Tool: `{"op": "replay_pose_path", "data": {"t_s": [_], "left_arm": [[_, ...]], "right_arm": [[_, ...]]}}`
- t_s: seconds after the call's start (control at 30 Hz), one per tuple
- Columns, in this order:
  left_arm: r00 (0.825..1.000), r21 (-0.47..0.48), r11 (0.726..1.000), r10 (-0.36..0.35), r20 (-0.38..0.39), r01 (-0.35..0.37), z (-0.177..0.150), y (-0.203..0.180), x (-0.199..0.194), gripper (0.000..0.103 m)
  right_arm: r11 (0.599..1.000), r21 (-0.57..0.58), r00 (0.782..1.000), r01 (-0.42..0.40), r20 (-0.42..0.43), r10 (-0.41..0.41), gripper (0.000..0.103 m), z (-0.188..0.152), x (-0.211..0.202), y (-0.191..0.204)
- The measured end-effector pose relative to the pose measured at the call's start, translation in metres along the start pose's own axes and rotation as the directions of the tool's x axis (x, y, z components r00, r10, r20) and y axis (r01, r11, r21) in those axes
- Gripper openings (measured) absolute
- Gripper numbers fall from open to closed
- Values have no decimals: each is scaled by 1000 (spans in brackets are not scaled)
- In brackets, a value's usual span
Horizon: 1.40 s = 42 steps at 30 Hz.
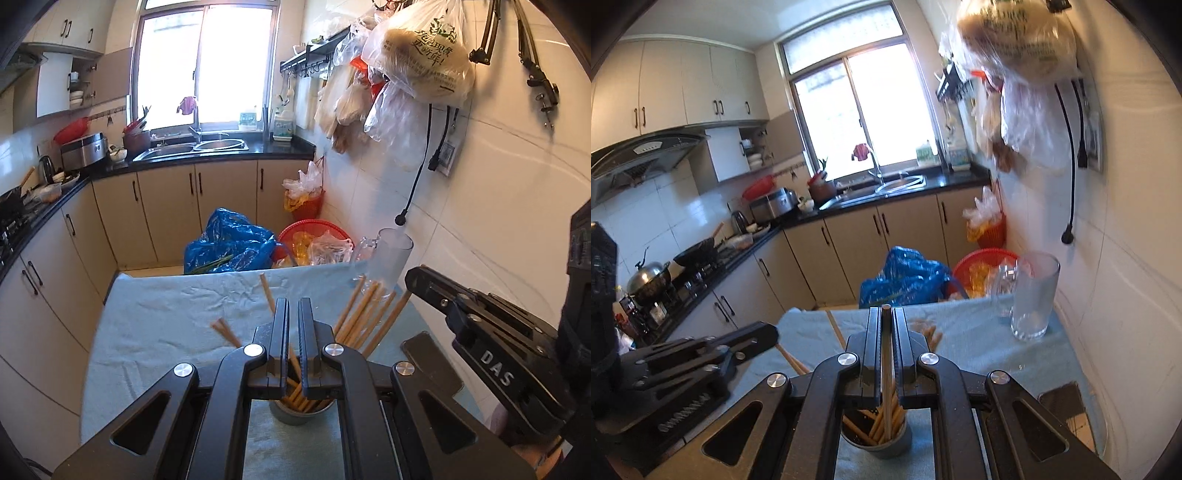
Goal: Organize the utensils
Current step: 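Lower both chopsticks into the cup and open the left tool while the right tool releases, then withdraw both open tools upward away from the black cup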
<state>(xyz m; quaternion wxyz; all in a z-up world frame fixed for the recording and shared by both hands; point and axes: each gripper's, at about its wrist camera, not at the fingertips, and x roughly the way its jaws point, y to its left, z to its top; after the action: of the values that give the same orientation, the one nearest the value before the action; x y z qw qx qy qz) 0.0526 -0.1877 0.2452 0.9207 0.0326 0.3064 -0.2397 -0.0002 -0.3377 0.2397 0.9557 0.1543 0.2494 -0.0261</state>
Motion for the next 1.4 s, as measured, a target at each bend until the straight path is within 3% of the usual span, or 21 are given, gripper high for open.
{"op": "replay_pose_path", "data": {"t_s": [0.4, 0.63, 0.9, 1.0, 1.4], "left_arm": [[1000, -2, 1000, 21, -5, -21, -32, 0, -23, 5], [996, 13, 996, 84, -14, -84, -56, 6, -38, 7], [988, 30, 988, 155, -11, -155, -73, 15, -48, 12], [984, 30, 984, 176, 1, -176, -77, 20, -52, 20], [976, 25, 976, 216, 5, -216, -89, 38, -57, 20]], "right_arm": [[999, 33, 997, 6, -82, -3, 7, -27, 25, -15], [1000, 17, 995, 14, -97, -12, 7, -29, 27, -14], [1000, -25, 994, 15, -105, -17, 7, -27, 28, 5], [999, -50, 994, 18, -103, -23, 7, -26, 29, 13], [992, -129, 996, 13, -91, -25, 7, -14, 42, 56]]}}
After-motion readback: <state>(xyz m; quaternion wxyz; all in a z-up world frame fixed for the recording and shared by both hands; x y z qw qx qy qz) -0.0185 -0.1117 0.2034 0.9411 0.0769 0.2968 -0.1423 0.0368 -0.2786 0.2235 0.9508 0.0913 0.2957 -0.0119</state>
